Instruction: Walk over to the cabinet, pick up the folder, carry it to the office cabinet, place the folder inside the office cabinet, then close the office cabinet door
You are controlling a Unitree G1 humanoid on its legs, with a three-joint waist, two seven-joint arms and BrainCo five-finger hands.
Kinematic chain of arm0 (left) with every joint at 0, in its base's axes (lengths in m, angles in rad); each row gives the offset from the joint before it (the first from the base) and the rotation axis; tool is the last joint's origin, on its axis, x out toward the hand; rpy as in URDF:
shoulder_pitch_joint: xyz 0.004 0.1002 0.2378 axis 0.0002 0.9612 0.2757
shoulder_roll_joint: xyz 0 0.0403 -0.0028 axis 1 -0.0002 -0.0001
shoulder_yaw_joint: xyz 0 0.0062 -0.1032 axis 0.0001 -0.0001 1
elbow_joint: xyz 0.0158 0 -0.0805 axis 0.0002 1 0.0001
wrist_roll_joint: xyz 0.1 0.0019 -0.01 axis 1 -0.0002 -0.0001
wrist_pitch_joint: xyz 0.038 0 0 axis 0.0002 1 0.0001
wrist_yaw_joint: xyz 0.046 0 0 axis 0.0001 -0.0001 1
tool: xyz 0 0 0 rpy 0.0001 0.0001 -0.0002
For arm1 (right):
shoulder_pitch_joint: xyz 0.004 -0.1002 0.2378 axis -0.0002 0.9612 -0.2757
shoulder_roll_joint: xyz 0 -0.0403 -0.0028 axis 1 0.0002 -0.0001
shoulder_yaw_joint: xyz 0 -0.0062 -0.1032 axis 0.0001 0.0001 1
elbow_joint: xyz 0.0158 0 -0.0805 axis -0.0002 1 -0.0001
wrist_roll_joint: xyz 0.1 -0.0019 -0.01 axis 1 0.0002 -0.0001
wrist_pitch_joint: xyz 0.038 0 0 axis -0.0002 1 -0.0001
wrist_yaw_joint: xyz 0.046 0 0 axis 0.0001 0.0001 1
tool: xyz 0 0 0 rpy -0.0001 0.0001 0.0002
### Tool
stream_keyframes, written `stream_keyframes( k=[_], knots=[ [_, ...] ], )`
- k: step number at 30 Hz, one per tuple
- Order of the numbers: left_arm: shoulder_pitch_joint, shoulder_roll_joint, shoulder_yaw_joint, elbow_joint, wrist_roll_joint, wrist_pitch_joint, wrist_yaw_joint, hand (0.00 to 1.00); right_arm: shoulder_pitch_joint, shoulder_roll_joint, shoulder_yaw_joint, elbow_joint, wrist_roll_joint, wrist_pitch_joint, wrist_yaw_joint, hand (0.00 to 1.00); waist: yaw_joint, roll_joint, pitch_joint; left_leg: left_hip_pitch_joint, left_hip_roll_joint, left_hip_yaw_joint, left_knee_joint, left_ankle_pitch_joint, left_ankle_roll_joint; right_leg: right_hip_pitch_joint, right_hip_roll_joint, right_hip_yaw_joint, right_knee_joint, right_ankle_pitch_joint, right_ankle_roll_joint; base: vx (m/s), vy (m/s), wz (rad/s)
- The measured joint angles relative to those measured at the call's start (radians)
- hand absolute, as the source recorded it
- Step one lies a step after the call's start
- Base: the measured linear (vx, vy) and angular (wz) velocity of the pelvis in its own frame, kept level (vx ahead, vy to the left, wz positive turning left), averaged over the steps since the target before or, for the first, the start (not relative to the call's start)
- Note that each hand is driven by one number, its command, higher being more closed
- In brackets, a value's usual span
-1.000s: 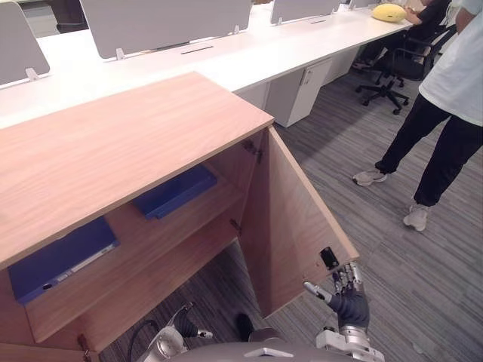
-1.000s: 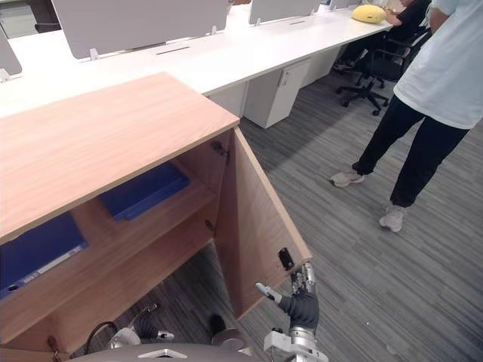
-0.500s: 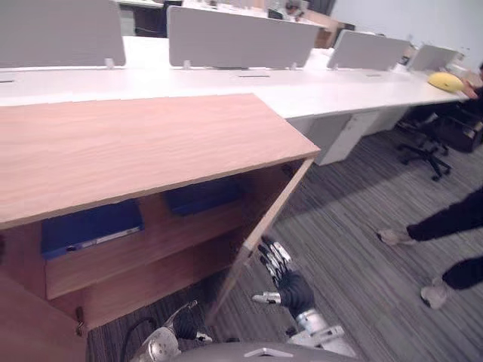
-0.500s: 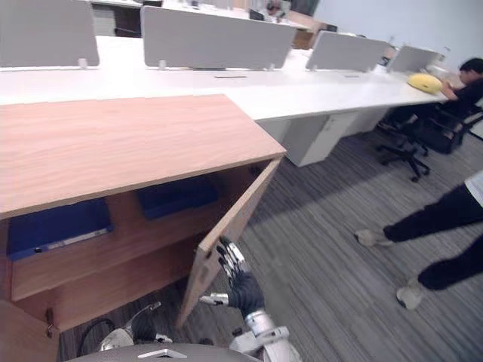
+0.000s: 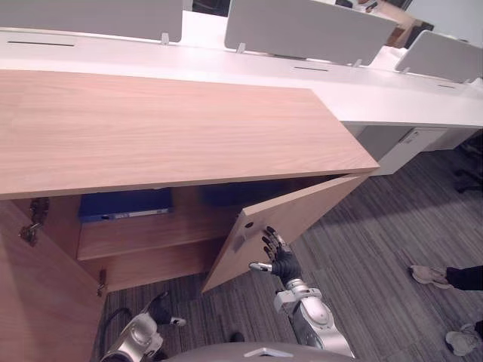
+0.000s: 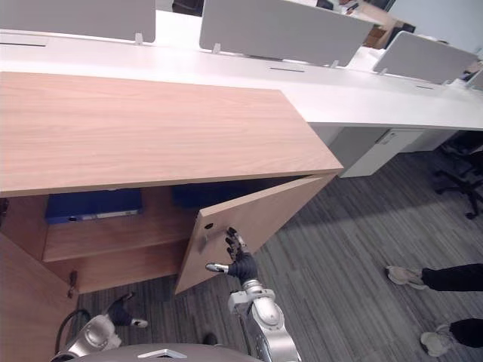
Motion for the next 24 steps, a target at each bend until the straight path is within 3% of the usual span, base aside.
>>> stream_keyframes(
  k=[3, 9, 13, 18, 24],
  knots=[
    [0.027, 0.0, 0.048, 0.004, -0.002, 0.009, 0.009, 0.0, -0.021, 0.018, -0.041, 0.049, -0.034, 0.0, -0.042, 0.0, 0.004, 0.021, 0.005, -0.007, 0.001, -0.029, 0.001, 0.007, 0.005, 0.005, 0.0, -0.027, 0.0, 0.012, -0.016, 0.01, 0.01, 0.26],
    [0.041, -0.008, 0.091, 0.008, -0.036, 0.015, 0.029, 0.0, -0.04, 0.038, -0.081, 0.117, -0.125, -0.001, -0.066, 0.0, 0.004, 0.022, 0.006, -0.026, 0.0, -0.058, 0.001, 0.027, 0.006, 0.004, -0.003, -0.05, -0.001, 0.017, -0.018, -0.07, -0.021, 0.13],
    [0.041, -0.021, 0.122, 0.009, -0.061, 0.016, 0.041, 0.0, -0.037, 0.038, -0.092, 0.193, -0.19, -0.001, -0.074, 0.0, 0.001, 0.022, 0.006, -0.026, -0.006, -0.068, -0.03, 0.054, 0.0, 0.0, -0.007, -0.046, -0.004, -0.013, 0.002, -0.12, -0.055, 0.05],
    [0.044, -0.042, 0.148, 0.01, -0.092, 0.019, 0.044, 0.0, -0.035, 0.028, -0.118, 0.338, -0.264, 0.005, -0.075, 0.0, 0.003, 0.051, 0.022, -0.006, 0.015, -0.043, -0.032, 0.066, -0.012, 0.004, 0.011, -0.023, 0.005, -0.03, 0.009, -0.1, -0.059, -0.09],
    [0.074, -0.067, 0.164, -0.022, -0.14, 0.026, 0.062, 0.0, -0.04, 0.019, -0.118, 0.478, -0.33, 0.036, -0.076, 0.0, 0.004, 0.075, 0.021, 0.013, 0.022, 0.011, -0.032, 0.059, -0.023, 0.0, 0.028, 0.048, -0.017, -0.004, 0.012, -0.05, -0.012, -0.29]
  ],
)
